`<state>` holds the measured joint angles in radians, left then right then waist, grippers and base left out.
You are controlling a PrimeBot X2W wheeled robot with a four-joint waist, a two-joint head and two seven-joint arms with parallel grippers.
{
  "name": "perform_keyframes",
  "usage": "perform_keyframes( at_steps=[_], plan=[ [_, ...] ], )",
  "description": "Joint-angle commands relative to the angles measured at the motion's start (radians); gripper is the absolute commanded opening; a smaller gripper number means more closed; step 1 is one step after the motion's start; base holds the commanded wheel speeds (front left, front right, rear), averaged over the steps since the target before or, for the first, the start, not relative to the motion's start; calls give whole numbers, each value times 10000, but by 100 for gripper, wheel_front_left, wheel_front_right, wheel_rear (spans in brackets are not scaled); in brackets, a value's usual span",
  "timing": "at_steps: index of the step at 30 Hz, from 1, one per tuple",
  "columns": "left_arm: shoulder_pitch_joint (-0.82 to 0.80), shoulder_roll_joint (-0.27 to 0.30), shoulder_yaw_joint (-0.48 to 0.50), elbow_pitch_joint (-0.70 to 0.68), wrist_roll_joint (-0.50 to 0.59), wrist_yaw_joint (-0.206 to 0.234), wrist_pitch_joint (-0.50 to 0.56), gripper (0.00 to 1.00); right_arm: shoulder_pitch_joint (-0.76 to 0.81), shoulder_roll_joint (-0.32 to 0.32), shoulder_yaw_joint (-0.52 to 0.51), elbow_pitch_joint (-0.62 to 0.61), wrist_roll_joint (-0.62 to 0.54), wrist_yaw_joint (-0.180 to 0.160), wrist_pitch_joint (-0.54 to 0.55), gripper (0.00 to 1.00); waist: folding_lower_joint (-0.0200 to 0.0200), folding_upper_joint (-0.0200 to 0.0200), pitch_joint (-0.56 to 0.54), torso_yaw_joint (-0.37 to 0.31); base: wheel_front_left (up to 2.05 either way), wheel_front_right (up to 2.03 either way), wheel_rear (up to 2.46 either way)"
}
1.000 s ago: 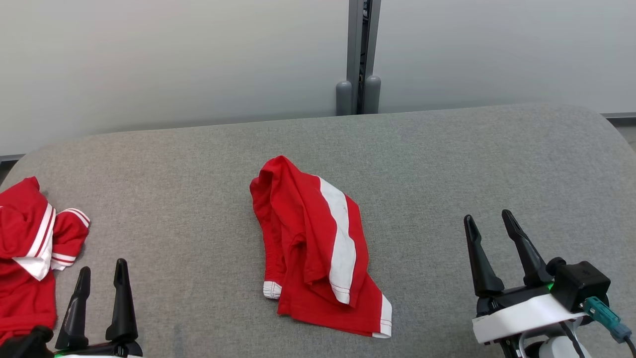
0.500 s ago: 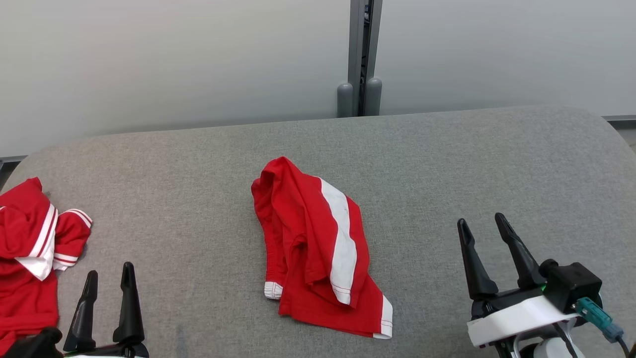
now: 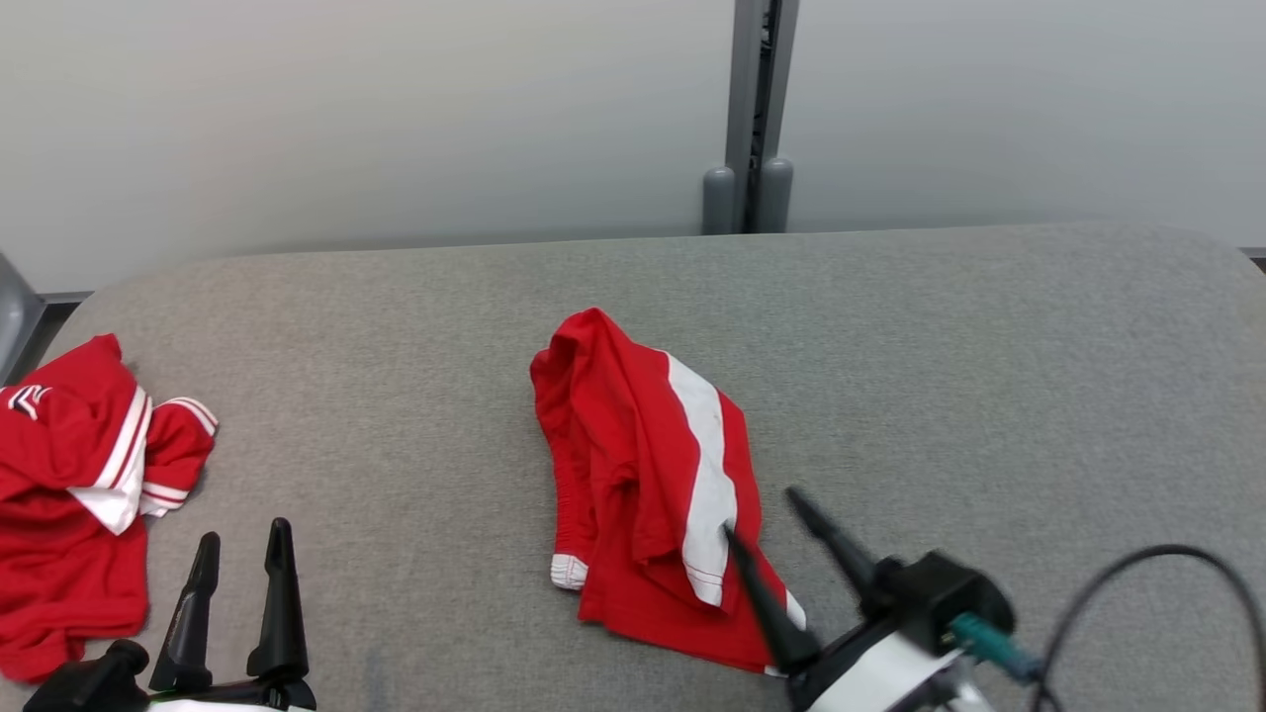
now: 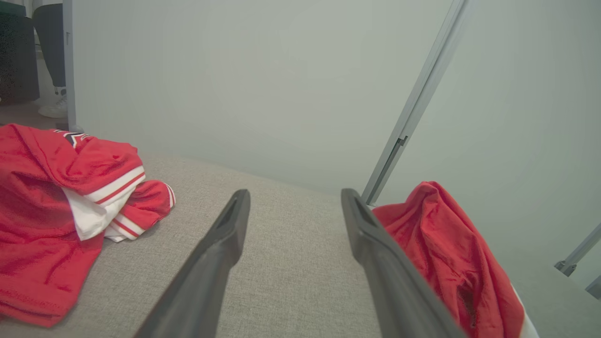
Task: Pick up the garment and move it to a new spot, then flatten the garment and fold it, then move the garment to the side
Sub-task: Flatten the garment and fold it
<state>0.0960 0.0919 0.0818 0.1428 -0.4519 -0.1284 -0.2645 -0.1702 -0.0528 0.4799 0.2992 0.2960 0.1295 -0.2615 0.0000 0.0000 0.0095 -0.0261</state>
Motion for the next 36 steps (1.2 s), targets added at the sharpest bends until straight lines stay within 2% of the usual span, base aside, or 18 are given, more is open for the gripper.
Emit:
perform_keyframes(
  at_steps=[1,6,9,16,21,23,24,26,27,30,31,34,35,36],
  plan=[
    [-145,80,-8,22,-63,-38,-11,100,-80,-73,232,127,70,24,-37,100,0,0,0,117,0,0,0],
    [-313,87,-226,108,-170,-29,-11,100,-729,-117,2250,1087,537,24,323,100,0,0,99,632,0,0,0],
    [-360,106,-289,194,-259,-29,-10,100,-1144,-109,2819,1817,735,18,613,100,0,0,159,984,0,0,0],
    [-528,115,-451,315,-359,-30,-10,100,-1828,-1,2867,3590,686,16,1387,100,0,0,332,1729,0,0,0],
    [-688,155,-479,376,-447,-30,-10,100,-2047,-14,3076,4002,912,15,1701,100,0,0,478,1999,0,0,0],
    [-745,173,-484,378,-505,-30,-10,100,-2133,-15,3031,4146,901,15,1734,96,0,0,542,2046,0,0,0],
    [-739,194,-482,382,-522,-30,-10,100,-2157,-13,3004,4182,891,15,1731,91,0,0,566,2060,0,0,0],
    [-749,197,-475,389,-533,-30,-10,100,-2224,-12,2875,4361,804,15,1776,68,0,0,619,2071,0,0,0],
    [-784,199,-467,382,-538,-30,-10,100,-2282,-13,2807,4452,747,15,1782,62,0,0,643,2073,0,0,0],
    [-888,189,-465,387,-532,-30,-10,100,-2313,2,2735,4549,765,15,1887,63,0,0,720,2078,0,0,0],
    [-911,192,-465,393,-531,-30,-10,100,-2322,-1,2751,4573,796,15,1937,60,0,0,740,2080,0,0,0],
    [-924,206,-472,409,-549,-31,-10,100,-2408,-5,2770,4670,829,15,2062,42,0,0,808,2085,0,0,0],
    [-937,211,-477,421,-556,-31,-10,100,-2433,-5,2772,4685,834,15,2087,28,0,0,822,2087,0,0,0],
    [-965,220,-478,427,-562,-31,-10,100,-2452,-5,2771,4701,842,15,2094,0,0,0,832,2087,0,0,0]
  ],
)
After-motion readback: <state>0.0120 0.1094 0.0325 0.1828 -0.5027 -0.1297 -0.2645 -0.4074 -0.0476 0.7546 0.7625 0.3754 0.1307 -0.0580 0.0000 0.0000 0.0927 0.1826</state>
